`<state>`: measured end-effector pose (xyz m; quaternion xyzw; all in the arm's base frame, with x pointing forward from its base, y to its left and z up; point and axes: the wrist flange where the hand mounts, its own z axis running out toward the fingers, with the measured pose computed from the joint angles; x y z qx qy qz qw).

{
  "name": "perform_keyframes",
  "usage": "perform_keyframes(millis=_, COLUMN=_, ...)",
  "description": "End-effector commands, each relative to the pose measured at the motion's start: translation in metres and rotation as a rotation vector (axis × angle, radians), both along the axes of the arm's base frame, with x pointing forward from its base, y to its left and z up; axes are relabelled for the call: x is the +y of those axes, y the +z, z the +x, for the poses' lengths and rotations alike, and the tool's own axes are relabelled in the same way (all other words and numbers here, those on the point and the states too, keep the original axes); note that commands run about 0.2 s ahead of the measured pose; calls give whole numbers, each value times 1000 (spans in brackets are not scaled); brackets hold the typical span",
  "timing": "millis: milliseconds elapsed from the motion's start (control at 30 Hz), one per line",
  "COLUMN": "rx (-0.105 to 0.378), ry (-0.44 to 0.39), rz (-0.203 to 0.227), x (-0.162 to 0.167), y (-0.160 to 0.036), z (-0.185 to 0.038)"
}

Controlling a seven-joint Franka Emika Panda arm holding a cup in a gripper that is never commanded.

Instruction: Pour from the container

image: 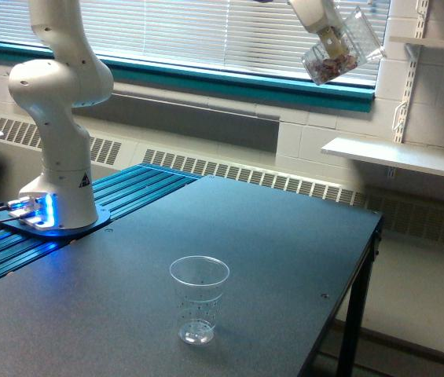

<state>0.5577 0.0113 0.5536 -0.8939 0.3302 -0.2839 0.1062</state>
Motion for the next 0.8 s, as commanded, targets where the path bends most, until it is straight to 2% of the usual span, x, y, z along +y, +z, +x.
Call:
perform_keyframes(millis=33, rx=38, ry=-33, rz=6, x=-8, y=0, z=-5)
perform_keyframes(millis=100, rx=60, ry=-34, rz=9, x=-13, y=1, z=-10)
perform_keyframes(millis=167, rx=90, ry=-53, rz=-8, x=-16, y=2, z=-15)
perform_keyframes(millis=267, rx=126, ry=-72, rz=-1, x=-24, y=5, z=-21)
perform_keyframes(millis=600, rx=153, ry=-195, rz=42, x=-44, y=-4, z=-51)
perform_keyframes(millis=800, rx=188, ry=-265, rz=35, x=-55, y=-12, z=-70)
